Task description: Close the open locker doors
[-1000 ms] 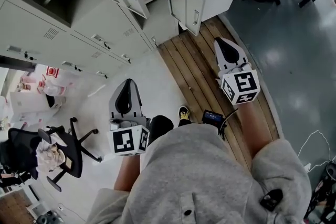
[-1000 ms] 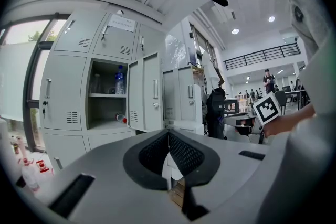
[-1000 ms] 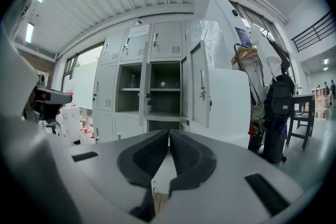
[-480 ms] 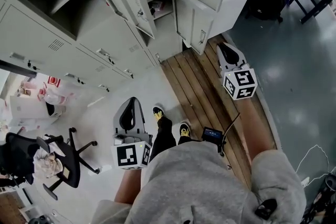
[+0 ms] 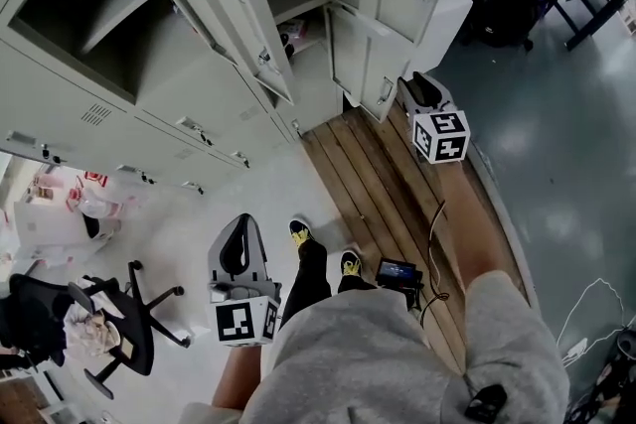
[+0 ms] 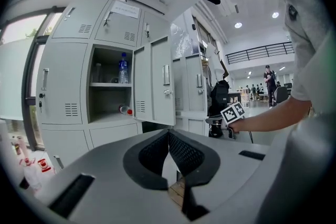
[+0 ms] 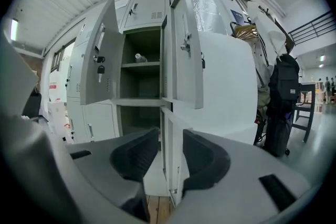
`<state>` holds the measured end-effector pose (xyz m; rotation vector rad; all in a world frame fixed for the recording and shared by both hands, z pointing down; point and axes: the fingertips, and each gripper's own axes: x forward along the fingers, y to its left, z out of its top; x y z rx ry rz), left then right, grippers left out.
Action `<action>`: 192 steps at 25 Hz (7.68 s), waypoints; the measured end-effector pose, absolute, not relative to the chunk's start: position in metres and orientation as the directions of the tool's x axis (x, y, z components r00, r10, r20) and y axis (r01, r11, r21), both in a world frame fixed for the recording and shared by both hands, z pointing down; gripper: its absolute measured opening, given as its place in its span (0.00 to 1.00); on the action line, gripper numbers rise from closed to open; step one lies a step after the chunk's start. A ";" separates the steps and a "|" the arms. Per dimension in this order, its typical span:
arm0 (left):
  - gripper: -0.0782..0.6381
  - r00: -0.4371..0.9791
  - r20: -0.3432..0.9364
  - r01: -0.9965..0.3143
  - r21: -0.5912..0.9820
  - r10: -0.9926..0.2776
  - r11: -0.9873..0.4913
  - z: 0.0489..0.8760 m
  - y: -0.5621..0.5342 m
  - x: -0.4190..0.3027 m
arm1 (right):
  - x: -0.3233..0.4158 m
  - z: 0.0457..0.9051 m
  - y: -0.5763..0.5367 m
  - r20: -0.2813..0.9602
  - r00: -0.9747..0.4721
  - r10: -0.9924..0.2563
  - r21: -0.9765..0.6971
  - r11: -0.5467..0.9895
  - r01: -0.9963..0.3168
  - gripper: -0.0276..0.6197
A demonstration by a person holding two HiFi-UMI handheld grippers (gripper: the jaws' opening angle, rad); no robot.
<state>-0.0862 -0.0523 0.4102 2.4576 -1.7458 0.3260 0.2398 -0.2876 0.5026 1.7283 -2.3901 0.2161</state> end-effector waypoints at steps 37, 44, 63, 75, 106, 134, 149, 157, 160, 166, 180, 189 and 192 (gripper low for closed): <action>0.12 0.242 0.254 -0.963 -0.055 -0.936 -0.263 0.413 -0.044 -0.126 | 0.135 0.509 -0.286 0.188 -0.470 -0.862 -0.020 0.475 -0.880 0.19; 0.12 0.188 0.258 -0.976 -0.056 -0.948 -0.209 0.415 -0.033 -0.149 | 0.090 0.509 -0.286 0.193 -0.518 -0.833 0.002 0.528 -0.849 0.18; 0.12 0.157 0.279 -0.982 -0.059 -0.947 -0.180 0.420 -0.047 -0.171 | 0.004 0.487 -0.290 0.191 -0.590 -0.784 -0.004 0.600 -0.800 0.20; 0.12 0.161 0.307 -0.980 -0.063 -0.938 -0.189 0.427 -0.053 -0.175 | -0.057 0.486 -0.250 0.224 -0.640 -0.735 0.189 0.677 -0.712 0.23; 0.12 0.152 0.371 -0.976 -0.091 -0.916 -0.199 0.442 -0.093 -0.190 | -0.054 0.510 -0.360 0.129 -0.724 -0.678 0.006 0.730 -0.683 0.20; 0.12 0.380 0.250 -0.872 -0.224 -0.891 -0.435 0.427 -0.174 -0.036 | -0.093 0.532 -0.448 0.066 -0.638 -0.768 0.022 0.640 -0.768 0.12; 0.13 0.346 0.286 -0.889 -0.204 -0.894 -0.410 0.430 -0.162 -0.034 | -0.050 0.506 -0.397 0.076 -0.638 -0.766 0.022 0.641 -0.767 0.12; 0.13 0.335 0.275 -0.903 -0.181 -0.901 -0.391 0.420 -0.127 -0.036 | 0.024 0.448 -0.300 0.060 -0.618 -0.784 0.047 0.620 -0.783 0.12; 0.13 0.332 0.268 -0.911 -0.157 -0.904 -0.381 0.419 -0.105 -0.038 | 0.053 0.427 -0.256 0.064 -0.593 -0.802 0.045 0.596 -0.801 0.12; 0.13 0.322 0.251 -0.920 -0.143 -0.913 -0.364 0.409 -0.070 -0.037 | 0.110 0.400 -0.171 0.095 -0.540 -0.836 0.087 0.548 -0.832 0.12; 0.12 0.312 0.150 -0.941 -0.085 -0.938 -0.326 0.385 -0.005 -0.029 | 0.167 0.391 -0.052 0.102 -0.459 -0.883 -0.010 0.460 -0.888 0.12; 0.12 0.263 0.159 -0.956 -0.092 -0.951 -0.280 0.378 0.005 -0.049 | 0.146 0.374 -0.051 0.055 -0.496 -0.867 -0.022 0.495 -0.868 0.12; 0.12 0.246 0.148 -0.960 -0.099 -0.958 -0.262 0.373 0.006 -0.054 | 0.141 0.371 -0.053 0.043 -0.511 -0.859 -0.018 0.511 -0.860 0.12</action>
